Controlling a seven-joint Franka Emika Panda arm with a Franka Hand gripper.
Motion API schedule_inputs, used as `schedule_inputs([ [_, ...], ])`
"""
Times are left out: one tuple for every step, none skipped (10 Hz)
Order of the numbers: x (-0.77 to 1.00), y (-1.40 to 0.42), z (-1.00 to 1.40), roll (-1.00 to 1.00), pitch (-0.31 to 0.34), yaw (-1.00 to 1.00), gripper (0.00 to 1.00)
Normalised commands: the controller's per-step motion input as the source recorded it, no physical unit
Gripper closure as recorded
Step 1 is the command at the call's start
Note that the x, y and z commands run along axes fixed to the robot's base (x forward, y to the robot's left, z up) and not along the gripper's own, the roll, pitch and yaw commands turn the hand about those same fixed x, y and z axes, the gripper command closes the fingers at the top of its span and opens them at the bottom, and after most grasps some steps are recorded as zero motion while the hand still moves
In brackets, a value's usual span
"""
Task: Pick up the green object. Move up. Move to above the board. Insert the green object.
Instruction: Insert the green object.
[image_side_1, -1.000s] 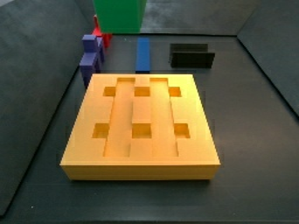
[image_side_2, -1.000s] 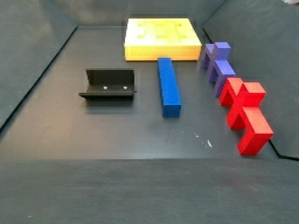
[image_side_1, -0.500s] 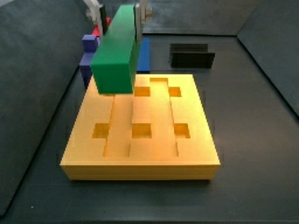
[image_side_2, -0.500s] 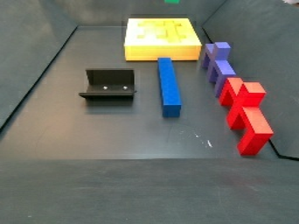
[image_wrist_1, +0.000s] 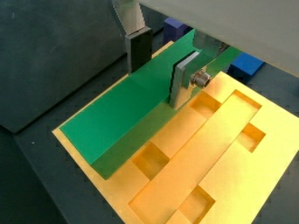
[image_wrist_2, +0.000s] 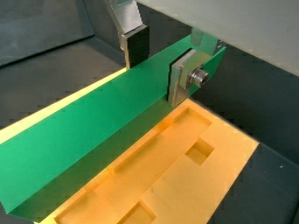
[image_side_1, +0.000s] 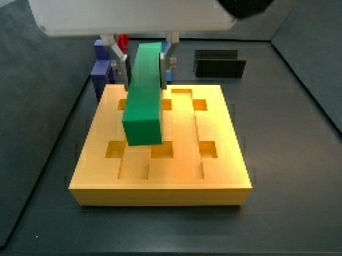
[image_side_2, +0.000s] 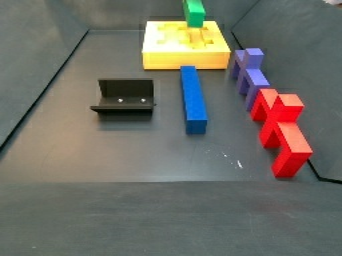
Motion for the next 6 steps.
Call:
schedule_inputs([
  [0.0,-0.06,-0.49,0.24,0.0,0.0,1.0],
  [-0.03,-0.06,-0.48,0.22,0.0,0.0,1.0],
  [0.0,-0.05,-0.47,0.2,0.0,0.0,1.0],
  [-0.03,-0.03,-0.47,0.19,0.0,0.0,1.0],
  [-0.16,-0.04,-0.39,0.16,0.0,0.0,1.0],
  [-0.08,-0.13,-0.32,0.13,0.0,0.0,1.0],
])
